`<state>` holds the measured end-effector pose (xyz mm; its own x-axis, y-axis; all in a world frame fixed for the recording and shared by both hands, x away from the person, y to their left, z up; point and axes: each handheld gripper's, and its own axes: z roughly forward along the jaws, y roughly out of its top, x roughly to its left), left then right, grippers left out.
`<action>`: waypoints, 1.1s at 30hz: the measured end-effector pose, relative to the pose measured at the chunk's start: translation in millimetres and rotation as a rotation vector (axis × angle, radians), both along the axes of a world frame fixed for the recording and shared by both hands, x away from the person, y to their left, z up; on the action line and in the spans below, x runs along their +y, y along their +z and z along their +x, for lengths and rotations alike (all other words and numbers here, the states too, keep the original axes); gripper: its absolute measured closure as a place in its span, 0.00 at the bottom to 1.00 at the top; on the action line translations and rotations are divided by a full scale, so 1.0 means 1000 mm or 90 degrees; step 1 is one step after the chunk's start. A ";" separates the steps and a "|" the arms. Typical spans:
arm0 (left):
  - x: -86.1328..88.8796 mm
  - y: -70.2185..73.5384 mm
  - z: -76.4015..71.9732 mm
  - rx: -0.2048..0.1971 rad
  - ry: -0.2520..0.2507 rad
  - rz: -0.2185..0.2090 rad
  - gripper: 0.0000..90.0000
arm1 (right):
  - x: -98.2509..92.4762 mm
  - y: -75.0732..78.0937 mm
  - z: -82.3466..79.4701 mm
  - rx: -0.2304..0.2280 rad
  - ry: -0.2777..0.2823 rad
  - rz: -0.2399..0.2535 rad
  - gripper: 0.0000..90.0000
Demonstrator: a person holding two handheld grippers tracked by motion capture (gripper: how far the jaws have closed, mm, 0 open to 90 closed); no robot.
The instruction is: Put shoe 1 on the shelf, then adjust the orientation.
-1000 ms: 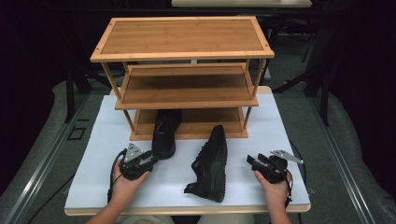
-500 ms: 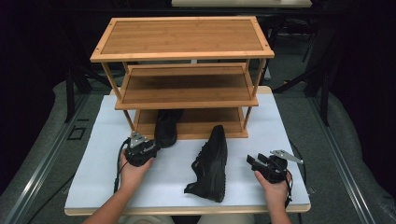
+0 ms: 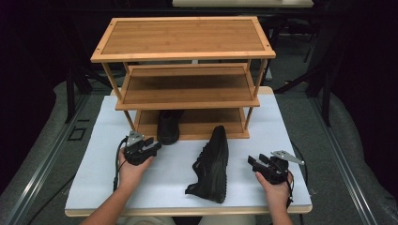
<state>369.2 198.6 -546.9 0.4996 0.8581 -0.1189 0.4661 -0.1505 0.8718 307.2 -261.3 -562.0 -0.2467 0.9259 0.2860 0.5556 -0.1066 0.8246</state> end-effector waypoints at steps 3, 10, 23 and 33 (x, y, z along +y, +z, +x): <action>0.008 0.009 -0.014 -0.007 -0.028 0.014 0.58 | 0.005 0.005 -0.002 -0.007 0.009 -0.014 0.49; 0.034 0.012 -0.041 -0.031 -0.054 0.007 0.55 | 0.027 0.024 -0.009 -0.035 0.041 -0.021 0.49; 0.067 0.001 -0.046 -0.014 -0.001 -0.035 0.49 | 0.095 0.054 -0.019 -0.091 0.168 -0.042 0.40; 0.065 -0.002 -0.046 -0.017 -0.008 -0.035 0.48 | 0.109 0.048 -0.023 -0.071 0.145 -0.095 0.37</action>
